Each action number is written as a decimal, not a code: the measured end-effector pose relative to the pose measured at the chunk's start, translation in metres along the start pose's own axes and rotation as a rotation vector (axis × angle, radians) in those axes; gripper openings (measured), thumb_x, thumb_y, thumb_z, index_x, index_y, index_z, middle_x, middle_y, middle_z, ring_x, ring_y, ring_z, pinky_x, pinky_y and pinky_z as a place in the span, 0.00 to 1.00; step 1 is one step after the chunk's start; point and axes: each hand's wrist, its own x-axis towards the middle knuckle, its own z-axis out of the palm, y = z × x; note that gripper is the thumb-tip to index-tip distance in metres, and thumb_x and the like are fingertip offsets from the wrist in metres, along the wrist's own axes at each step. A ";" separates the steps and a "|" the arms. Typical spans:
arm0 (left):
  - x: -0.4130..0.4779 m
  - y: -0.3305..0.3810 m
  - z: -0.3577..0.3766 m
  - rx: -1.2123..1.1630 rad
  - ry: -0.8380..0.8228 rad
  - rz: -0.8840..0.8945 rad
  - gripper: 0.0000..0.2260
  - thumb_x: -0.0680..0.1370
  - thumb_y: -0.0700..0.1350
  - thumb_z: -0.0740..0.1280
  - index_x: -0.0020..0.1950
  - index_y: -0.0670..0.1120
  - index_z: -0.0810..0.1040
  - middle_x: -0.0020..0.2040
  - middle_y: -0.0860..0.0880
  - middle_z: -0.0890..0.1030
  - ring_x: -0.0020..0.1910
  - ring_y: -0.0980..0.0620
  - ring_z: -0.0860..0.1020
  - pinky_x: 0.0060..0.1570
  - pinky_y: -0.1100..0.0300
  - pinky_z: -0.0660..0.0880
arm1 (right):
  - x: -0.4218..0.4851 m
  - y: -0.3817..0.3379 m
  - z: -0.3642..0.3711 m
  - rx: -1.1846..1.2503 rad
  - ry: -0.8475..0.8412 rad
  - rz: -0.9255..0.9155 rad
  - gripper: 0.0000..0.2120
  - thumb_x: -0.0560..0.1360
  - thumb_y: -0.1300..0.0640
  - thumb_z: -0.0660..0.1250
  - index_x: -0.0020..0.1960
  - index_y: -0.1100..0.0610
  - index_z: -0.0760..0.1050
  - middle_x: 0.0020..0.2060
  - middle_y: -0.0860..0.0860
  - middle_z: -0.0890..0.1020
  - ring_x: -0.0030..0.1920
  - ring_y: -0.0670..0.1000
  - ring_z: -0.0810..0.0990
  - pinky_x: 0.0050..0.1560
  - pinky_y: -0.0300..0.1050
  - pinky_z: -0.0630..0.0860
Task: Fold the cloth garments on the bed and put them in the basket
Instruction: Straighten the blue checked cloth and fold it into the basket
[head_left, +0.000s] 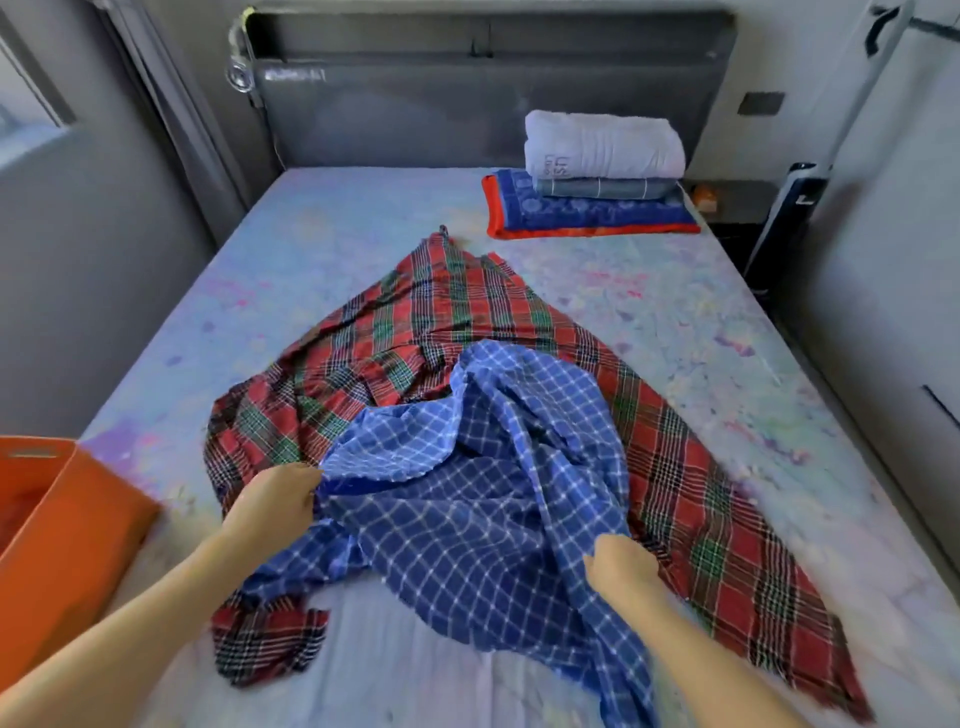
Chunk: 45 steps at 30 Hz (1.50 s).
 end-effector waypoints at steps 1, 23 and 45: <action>-0.001 -0.003 -0.001 -0.027 0.033 -0.008 0.11 0.72 0.33 0.62 0.32 0.46 0.67 0.35 0.47 0.75 0.39 0.43 0.77 0.36 0.54 0.70 | 0.004 -0.016 -0.004 0.053 0.046 -0.025 0.13 0.80 0.49 0.58 0.42 0.57 0.69 0.37 0.50 0.74 0.38 0.51 0.76 0.34 0.44 0.72; 0.024 -0.050 0.001 -0.181 0.206 0.181 0.07 0.70 0.41 0.60 0.32 0.45 0.71 0.30 0.53 0.72 0.29 0.59 0.67 0.31 0.72 0.64 | 0.167 -0.236 -0.006 -0.398 0.303 -0.589 0.25 0.75 0.63 0.66 0.70 0.56 0.63 0.67 0.56 0.70 0.68 0.58 0.66 0.70 0.53 0.61; 0.013 -0.165 0.036 -0.045 0.241 -0.187 0.04 0.69 0.30 0.68 0.38 0.37 0.79 0.35 0.42 0.80 0.34 0.40 0.77 0.35 0.54 0.72 | 0.080 -0.129 0.060 -0.029 0.539 -1.462 0.18 0.68 0.66 0.71 0.51 0.56 0.66 0.26 0.49 0.71 0.21 0.47 0.65 0.17 0.40 0.66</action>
